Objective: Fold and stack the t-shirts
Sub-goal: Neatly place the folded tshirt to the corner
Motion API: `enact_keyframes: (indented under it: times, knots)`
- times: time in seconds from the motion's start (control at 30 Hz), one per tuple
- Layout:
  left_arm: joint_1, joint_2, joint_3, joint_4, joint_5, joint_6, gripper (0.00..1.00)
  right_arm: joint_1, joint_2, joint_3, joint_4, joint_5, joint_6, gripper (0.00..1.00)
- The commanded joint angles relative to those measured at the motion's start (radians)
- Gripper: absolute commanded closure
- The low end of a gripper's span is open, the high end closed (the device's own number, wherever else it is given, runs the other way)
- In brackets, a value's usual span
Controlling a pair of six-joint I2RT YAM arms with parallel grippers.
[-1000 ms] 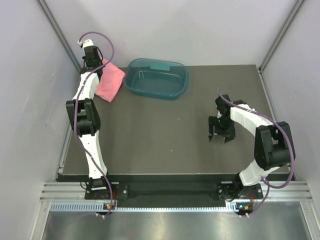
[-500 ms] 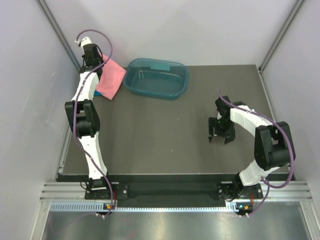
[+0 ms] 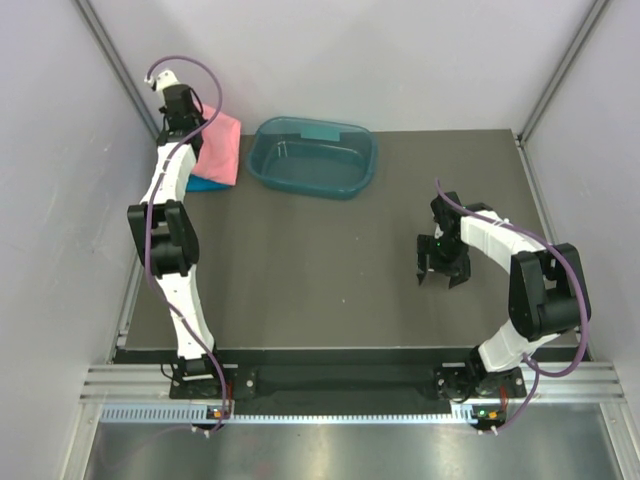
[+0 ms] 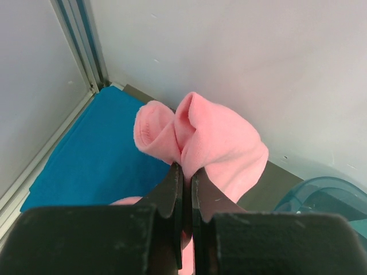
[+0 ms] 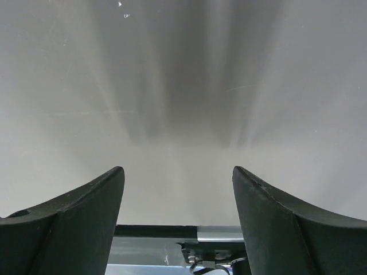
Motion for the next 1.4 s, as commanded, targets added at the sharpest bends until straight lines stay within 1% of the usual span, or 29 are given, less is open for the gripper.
enact_keyframes:
  times: [0.0,0.13,0.47,0.73,0.93,1.17,1.37]
  knots:
    - [0.017,-0.070,0.003,0.103,-0.015,0.005,1.00,-0.007,-0.032,0.013,0.009,0.007,0.007,0.24]
    - [0.031,-0.054,0.041,0.070,-0.012,0.022,1.00,-0.008,-0.022,0.016,0.010,0.004,0.013,0.24]
    - [0.068,-0.039,0.060,0.043,0.004,0.094,1.00,-0.007,-0.009,0.021,0.014,-0.001,0.031,0.23]
    - [0.092,0.049,0.136,0.037,0.049,0.128,1.00,-0.005,0.004,0.027,0.009,-0.001,0.053,0.23]
    - [0.094,0.104,0.141,0.038,0.086,0.129,1.00,-0.005,0.007,0.022,-0.005,0.008,0.068,0.23]
    - [0.094,0.154,0.129,0.069,0.069,0.155,1.00,0.006,0.030,0.035,-0.014,0.014,0.088,0.22]
    - [0.095,0.233,0.178,0.081,0.037,0.218,1.00,0.016,0.060,0.045,-0.026,0.017,0.099,0.22]
